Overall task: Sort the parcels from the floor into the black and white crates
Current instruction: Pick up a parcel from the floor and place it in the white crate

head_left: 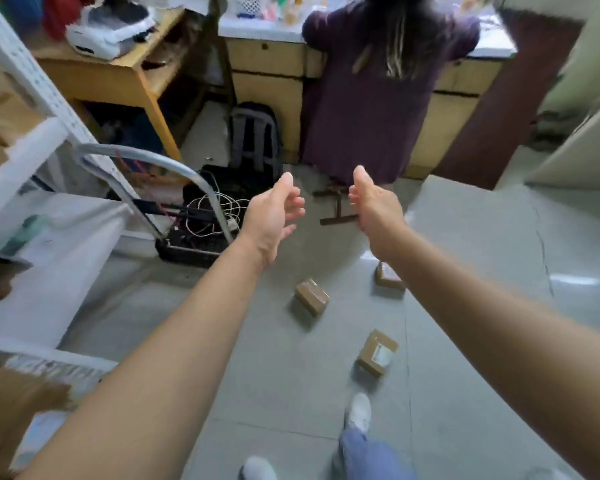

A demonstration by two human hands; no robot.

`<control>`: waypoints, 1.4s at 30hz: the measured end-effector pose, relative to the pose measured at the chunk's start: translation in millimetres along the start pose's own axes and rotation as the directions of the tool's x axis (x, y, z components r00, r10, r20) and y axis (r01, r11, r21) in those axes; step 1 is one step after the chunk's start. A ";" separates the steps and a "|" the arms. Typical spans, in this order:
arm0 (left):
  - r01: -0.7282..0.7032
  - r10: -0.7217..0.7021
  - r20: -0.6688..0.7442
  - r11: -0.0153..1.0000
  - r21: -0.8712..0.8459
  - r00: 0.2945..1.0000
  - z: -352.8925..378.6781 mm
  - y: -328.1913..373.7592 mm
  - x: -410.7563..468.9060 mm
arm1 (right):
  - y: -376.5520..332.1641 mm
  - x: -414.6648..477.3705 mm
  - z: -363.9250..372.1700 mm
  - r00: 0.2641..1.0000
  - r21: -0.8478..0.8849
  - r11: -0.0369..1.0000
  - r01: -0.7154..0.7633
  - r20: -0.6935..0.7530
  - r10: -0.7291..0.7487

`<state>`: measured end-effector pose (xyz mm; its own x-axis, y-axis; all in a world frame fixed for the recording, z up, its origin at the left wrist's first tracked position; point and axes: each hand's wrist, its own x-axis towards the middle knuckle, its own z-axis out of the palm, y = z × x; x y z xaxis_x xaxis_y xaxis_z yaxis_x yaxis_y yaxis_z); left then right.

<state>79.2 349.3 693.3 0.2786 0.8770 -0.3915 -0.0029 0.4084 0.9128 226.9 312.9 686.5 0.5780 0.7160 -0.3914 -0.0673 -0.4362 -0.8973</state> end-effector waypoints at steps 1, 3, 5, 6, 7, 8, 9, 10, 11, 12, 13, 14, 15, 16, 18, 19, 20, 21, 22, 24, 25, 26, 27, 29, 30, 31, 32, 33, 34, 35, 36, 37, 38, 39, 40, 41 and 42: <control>0.027 -0.027 0.008 1.000 0.015 1.000 17.9 -6.6 11.4 | 9.3 14.3 -13.9 0.998 0.011 0.998 -0.055 -0.018 0.056; 0.080 -0.080 0.003 0.996 0.029 0.997 47.5 -22.7 35.5 | 30.0 43.0 -36.8 0.987 0.021 0.988 -0.155 -0.028 0.156; 0.130 -0.130 -0.009 0.991 0.037 0.991 69.8 -44.1 60.9 | 55.3 70.7 -53.1 0.973 0.042 0.973 -0.229 -0.008 0.229; 0.154 -0.154 -0.010 0.987 0.036 0.988 78.9 -55.8 74.8 | 67.2 84.3 -58.4 0.966 0.055 0.964 -0.259 -0.004 0.259; 0.177 -0.177 -0.013 0.983 0.038 0.984 86.4 -68.3 89.7 | 80.2 99.0 -61.3 0.955 0.069 0.953 -0.295 -0.006 0.296; 0.205 -0.204 -0.023 0.978 0.045 0.979 91.7 -81.9 104.7 | 94.6 113.3 -62.4 0.939 0.080 0.936 -0.342 -0.005 0.343; 0.234 -0.233 -0.037 0.970 0.058 0.972 95.1 -95.6 118.7 | 110.5 126.4 -61.4 0.919 0.085 0.915 -0.394 0.002 0.395; 0.263 -0.259 -0.051 0.962 0.075 0.964 96.7 -109.2 132.2 | 125.5 138.0 -58.8 0.899 0.094 0.895 -0.436 0.013 0.437; 0.285 -0.280 -0.061 0.954 0.094 0.958 97.2 -122.5 146.1 | 140.4 149.9 -55.1 0.884 0.114 0.877 -0.467 0.023 0.467; 0.296 -0.289 -0.069 0.948 0.116 0.955 97.0 -135.4 161.1 | 153.9 161.9 -50.5 0.872 0.134 0.862 -0.489 0.030 0.489; 0.302 -0.294 -0.074 0.943 0.139 0.953 96.6 -148.2 176.8 | 167.5 173.8 -45.6 0.860 0.153 0.848 -0.508 0.034 0.509; 0.311 -0.302 -0.077 0.936 0.165 0.950 95.6 -162.0 193.5 | 181.4 185.7 -40.4 0.849 0.175 0.834 -0.524 0.034 0.526; 0.321 -0.311 -0.080 0.927 0.196 0.947 93.9 -176.8 210.8 | 196.4 198.8 -34.4 0.838 0.197 0.818 -0.540 0.034 0.545; 0.329 -0.318 -0.081 0.915 0.233 0.944 91.5 -192.8 228.4 | 212.2 211.8 -28.5 0.825 0.214 0.803 -0.556 0.028 0.564; 0.341 -0.333 -0.080 0.884 0.320 0.939 86.4 -228.1 263.6 | 245.7 237.8 -17.7 0.793 0.228 0.770 -0.596 0.020 0.608; 0.347 -0.342 -0.080 0.866 0.359 0.936 82.4 -247.9 281.6 | 262.7 252.3 -11.7 0.781 0.233 0.755 -0.612 0.032 0.623; 0.350 -0.348 -0.079 0.848 0.399 0.934 76.8 -269.1 300.2 | 280.0 267.4 -3.5 0.761 0.250 0.732 -0.634 0.033 0.648; 0.354 -0.356 -0.082 0.823 0.444 0.931 70.2 -290.8 319.2 | 298.3 281.9 6.3 0.736 0.266 0.706 -0.657 0.022 0.676; 0.360 -0.366 -0.088 0.792 0.494 0.926 63.6 -313.6 337.0 | 317.7 295.6 16.0 0.716 0.273 0.687 -0.674 0.012 0.698; 0.366 -0.377 -0.103 0.738 0.567 0.921 52.5 -359.2 370.0 | 359.7 324.3 33.6 0.696 0.292 0.666 -0.687 0.000 0.718; 0.367 -0.378 -0.112 0.718 0.591 0.919 47.1 -382.4 386.1 | 383.4 338.2 43.0 0.688 0.303 0.655 -0.692 0.001 0.726; 0.373 -0.383 -0.123 0.694 0.616 0.915 41.7 -405.7 400.6 | 407.8 349.8 51.7 0.675 0.307 0.642 -0.703 0.000 0.738; 0.379 -0.389 -0.133 0.666 0.643 0.911 37.1 -428.2 412.6 | 431.1 359.1 59.7 0.661 0.304 0.630 -0.715 0.000 0.750; 0.383 -0.399 -0.143 0.627 0.679 0.906 28.5 -471.9 433.1 | 477.3 375.2 74.7 0.632 0.303 0.604 -0.737 -0.008 0.775; 0.385 -0.405 -0.143 0.617 0.686 0.903 25.3 -493.0 441.5 | 500.3 382.2 81.0 0.616 0.302 0.589 -0.750 -0.008 0.788; 0.387 -0.410 -0.143 0.609 0.692 0.901 22.2 -513.3 449.7 | 522.2 388.5 86.8 0.599 0.302 0.572 -0.763 -0.002 0.800; 0.384 -0.413 -0.140 0.599 0.702 0.900 18.9 -533.2 457.8 | 543.3 394.6 92.3 0.586 0.296 0.557 -0.776 0.009 0.811; 0.378 -0.416 -0.133 0.590 0.713 0.900 15.9 -551.2 465.8 | 561.5 400.1 97.7 0.573 0.289 0.544 -0.788 0.021 0.819; 0.371 -0.417 -0.123 0.589 0.718 0.901 13.3 -567.4 473.7 | 577.5 405.2 102.2 0.563 0.286 0.532 -0.797 0.031 0.826; 0.366 -0.416 -0.118 0.589 0.721 0.902 11.1 -581.5 481.5 | 591.2 410.5 106.6 0.556 0.291 0.522 -0.802 0.041 0.830; 0.367 -0.418 -0.120 0.583 0.725 0.901 9.5 -593.6 488.6 | 603.4 416.3 110.8 0.553 0.295 0.517 -0.804 0.049 0.832; 0.370 -0.423 -0.119 0.580 0.726 0.898 8.7 -604.0 494.8 | 613.4 421.5 114.5 0.553 0.298 0.513 -0.805 0.061 0.831; 0.372 -0.434 -0.113 0.578 0.726 0.894 8.2 -613.1 500.8 | 621.6 426.6 118.3 0.556 0.306 0.511 -0.803 0.079 0.827; 0.379 -0.447 -0.106 0.580 0.721 0.888 8.4 -620.1 505.6 | 626.5 431.2 122.1 0.564 0.318 0.510 -0.800 0.104 0.819; 0.392 -0.462 -0.103 0.590 0.706 0.881 8.9 -625.1 509.3 | 629.1 435.5 125.9 0.569 0.330 0.506 -0.797 0.130 0.812; 0.406 -0.475 -0.100 0.603 0.687 0.874 9.5 -628.1 511.9 | 629.7 438.7 129.0 0.572 0.347 0.498 -0.795 0.153 0.806; 0.421 -0.485 -0.101 0.615 0.666 0.868 10.9 -628.8 512.3 | 629.8 441.4 130.7 0.575 0.366 0.492 -0.790 0.166 0.801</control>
<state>234.1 539.0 -80.0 0.1464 0.5889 -0.7948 0.7557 0.4520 0.4740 333.3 425.5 -78.1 0.1432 0.1533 -0.9777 -0.7874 -0.5808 -0.2064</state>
